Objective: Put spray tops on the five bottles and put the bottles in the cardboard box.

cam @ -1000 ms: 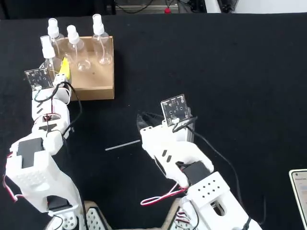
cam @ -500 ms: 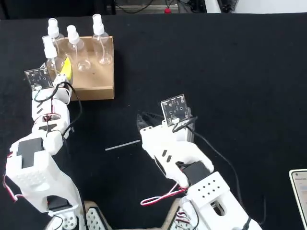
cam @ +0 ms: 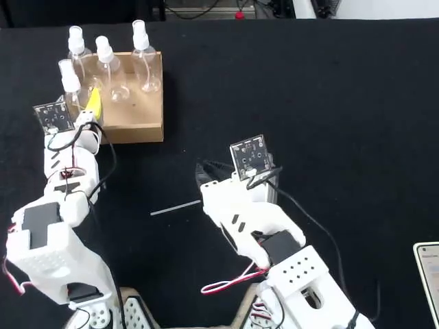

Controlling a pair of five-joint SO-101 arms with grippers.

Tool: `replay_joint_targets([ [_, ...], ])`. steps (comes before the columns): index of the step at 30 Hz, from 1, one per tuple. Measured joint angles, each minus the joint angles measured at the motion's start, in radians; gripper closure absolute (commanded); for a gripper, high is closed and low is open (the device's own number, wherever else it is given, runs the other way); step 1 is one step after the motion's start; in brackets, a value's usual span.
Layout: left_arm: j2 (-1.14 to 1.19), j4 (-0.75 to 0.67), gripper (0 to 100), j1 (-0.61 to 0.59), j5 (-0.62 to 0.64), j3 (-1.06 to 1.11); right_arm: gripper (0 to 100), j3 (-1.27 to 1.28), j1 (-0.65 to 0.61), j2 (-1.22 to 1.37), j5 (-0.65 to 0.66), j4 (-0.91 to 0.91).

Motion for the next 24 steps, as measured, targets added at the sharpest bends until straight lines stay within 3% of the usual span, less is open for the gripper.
replay_joint_targets([
  [24, 0.008, 0.046, 78, -0.006, 0.002, 0.018, 95.6, 0.0, 0.0, 0.0, 0.0, 0.0],
])
